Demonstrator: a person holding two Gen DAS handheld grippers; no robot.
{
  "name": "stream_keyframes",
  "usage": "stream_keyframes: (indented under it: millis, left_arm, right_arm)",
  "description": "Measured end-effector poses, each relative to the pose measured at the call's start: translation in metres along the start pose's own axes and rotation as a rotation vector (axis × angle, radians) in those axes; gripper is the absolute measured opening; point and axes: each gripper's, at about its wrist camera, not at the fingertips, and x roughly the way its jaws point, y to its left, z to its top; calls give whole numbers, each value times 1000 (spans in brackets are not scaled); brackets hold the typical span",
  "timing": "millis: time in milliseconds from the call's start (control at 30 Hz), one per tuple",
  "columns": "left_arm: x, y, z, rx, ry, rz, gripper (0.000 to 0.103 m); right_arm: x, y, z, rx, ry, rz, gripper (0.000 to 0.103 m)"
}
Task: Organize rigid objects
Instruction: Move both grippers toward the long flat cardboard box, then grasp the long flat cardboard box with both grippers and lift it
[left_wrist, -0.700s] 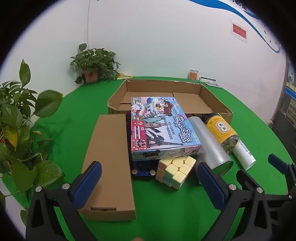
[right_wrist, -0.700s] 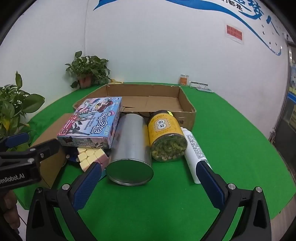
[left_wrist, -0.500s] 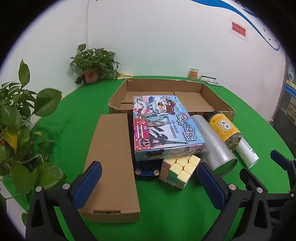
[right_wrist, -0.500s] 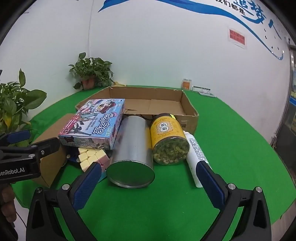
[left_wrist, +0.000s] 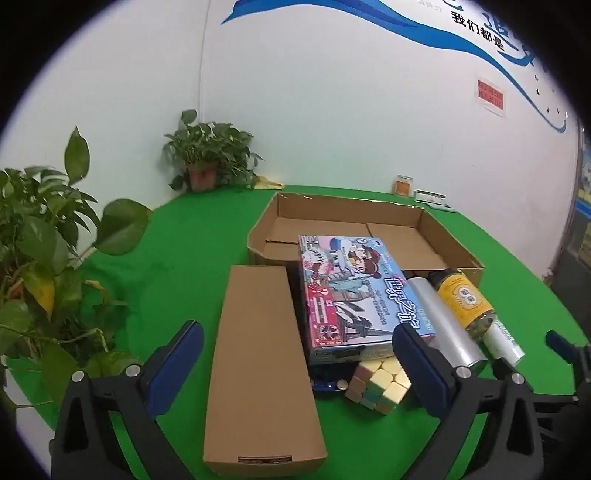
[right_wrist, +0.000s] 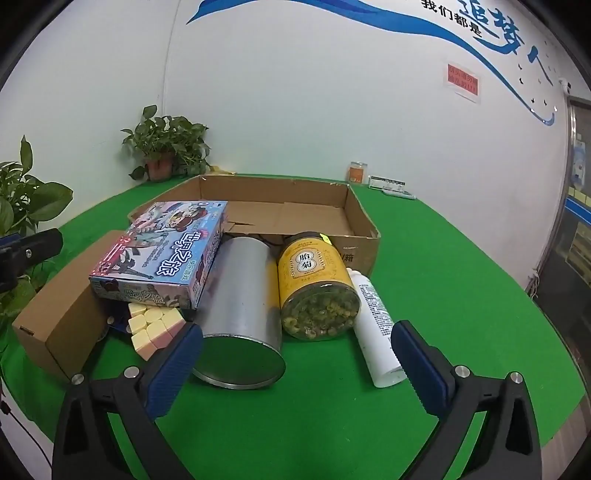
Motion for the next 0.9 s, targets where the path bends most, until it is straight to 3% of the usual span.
stream_keyframes:
  millis: [300,400,533,600,733,900]
  left_arm:
    - [20,14,-16,-31,142,-127,102]
    - [28,29,-22,-67,197,-152,102]
    - [41,51,-28,-98,257,-123,102]
    - [50,62,-31,-142,305,-162,102]
    - [63,80,-35,-233,375,-256,100]
    - [67,98,-42,-329,410,-356,84]
  right_arm:
    - [9,13,5,-27,23,47,103]
    - [10,21,10,-31,33,131,103]
    - [2,39,13,-90,18,326,103]
    - [0,54,12,-127,20,400,103]
    - [7,96,7,-170,118,591,103]
    - [18,150,0,-195,208,677,102]
